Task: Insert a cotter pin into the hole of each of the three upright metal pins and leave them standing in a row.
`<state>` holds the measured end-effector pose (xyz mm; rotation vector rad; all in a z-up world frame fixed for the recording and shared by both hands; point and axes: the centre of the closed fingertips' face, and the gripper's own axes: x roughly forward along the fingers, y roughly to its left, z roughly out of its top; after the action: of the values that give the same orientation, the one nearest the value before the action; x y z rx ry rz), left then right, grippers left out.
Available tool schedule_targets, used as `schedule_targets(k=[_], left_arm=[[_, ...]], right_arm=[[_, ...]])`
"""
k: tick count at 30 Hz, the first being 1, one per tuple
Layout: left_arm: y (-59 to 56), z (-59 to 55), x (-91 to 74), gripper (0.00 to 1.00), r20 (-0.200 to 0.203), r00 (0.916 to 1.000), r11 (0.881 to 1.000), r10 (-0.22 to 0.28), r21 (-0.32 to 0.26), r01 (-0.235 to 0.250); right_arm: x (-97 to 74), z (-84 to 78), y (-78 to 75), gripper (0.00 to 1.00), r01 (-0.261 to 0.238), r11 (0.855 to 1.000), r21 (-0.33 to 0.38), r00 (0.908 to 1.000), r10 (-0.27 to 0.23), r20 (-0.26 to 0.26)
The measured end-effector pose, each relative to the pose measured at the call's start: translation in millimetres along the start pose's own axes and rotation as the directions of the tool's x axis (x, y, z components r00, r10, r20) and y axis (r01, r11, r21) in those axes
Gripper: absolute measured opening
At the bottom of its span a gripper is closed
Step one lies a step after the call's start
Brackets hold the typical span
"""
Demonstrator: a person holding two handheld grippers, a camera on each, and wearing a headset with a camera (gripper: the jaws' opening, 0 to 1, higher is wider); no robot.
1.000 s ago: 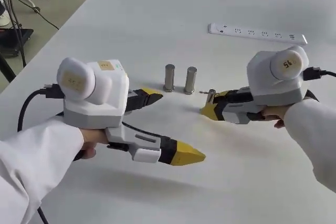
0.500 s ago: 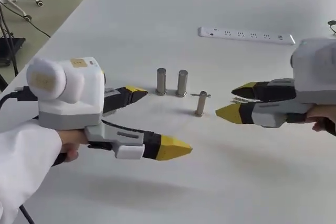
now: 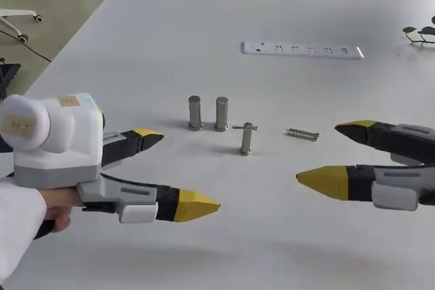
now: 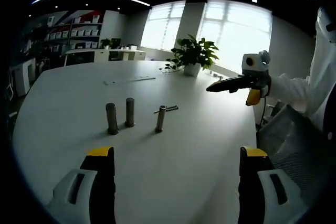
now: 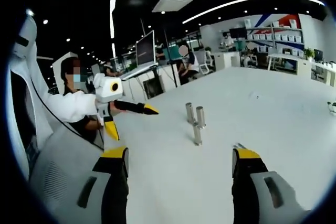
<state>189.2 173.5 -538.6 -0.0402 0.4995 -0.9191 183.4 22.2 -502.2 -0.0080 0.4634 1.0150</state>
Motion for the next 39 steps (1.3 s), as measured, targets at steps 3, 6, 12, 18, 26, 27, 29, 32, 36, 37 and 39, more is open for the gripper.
schedule_targets(k=[3,6,12,18,26,27,29,32,36,37,39], left_arm=[[2.5,-1.1,-3.3,0.99,-0.001,0.9999,1.0,0.011,-0.012,-0.011],[7.7,2.9,-6.6,0.99,0.016,0.9993,0.999,0.034,-0.019,-0.034],[17.8,5.6,-1.6,0.99,0.022,0.9983,0.998,0.054,-0.032,-0.053],[39.9,15.1,13.9,0.98,0.04,0.9929,0.994,0.112,-0.012,-0.112],[108.8,31.1,31.4,0.62,0.074,0.9433,0.946,0.324,0.013,-0.325],[112.9,31.2,33.9,0.59,0.066,0.9404,0.941,0.334,0.03,-0.336],[119.6,33.0,42.0,0.56,0.062,0.935,0.936,0.349,0.02,-0.351],[121.2,35.1,56.4,0.52,0.059,0.9419,0.943,0.331,0.031,-0.333],[126.6,29.6,70.3,0.44,0.018,0.9447,0.944,0.327,0.031,-0.328],[128.1,27.4,74.1,0.38,0.004,0.944,0.943,0.33,0.034,-0.33],[130.3,26.4,79.0,0.32,-0.007,0.9424,0.941,0.334,0.048,-0.334]], right_arm=[[-5.8,1.8,1.3,0.89,0.016,0.998,0.056,0.998,-0.019,0.06],[-12.5,1.4,3.0,0.93,0.017,0.997,0.076,0.9959,-0.023,0.088],[-15.6,-4.1,2.1,0.97,0.047,0.996,0.082,0.996,-0.053,0.071],[-21.0,-6.9,9.5,0.98,0.041,0.995,0.09,0.9968,-0.047,0.064],[-32.9,-8.7,2.4,0.98,0.092,0.991,0.095,0.9926,-0.099,0.07],[-34.4,-9.3,1.5,0.98,0.097,0.99,0.099,0.9921,-0.104,0.07],[-38.3,-11.9,-0.7,0.98,0.109,0.988,0.108,0.9914,-0.116,0.061],[-44.3,-15.4,-3.4,0.98,0.128,0.985,0.116,0.9895,-0.135,0.051],[-49.5,-18.3,-3.8,0.98,0.141,0.982,0.125,0.9879,-0.148,0.047],[-51.2,-20.1,-3.9,0.98,0.145,0.981,0.127,0.9877,-0.151,0.041],[-54.7,-22.8,-4.7,0.98,0.153,0.98,0.129,0.9869,-0.158,0.033]])
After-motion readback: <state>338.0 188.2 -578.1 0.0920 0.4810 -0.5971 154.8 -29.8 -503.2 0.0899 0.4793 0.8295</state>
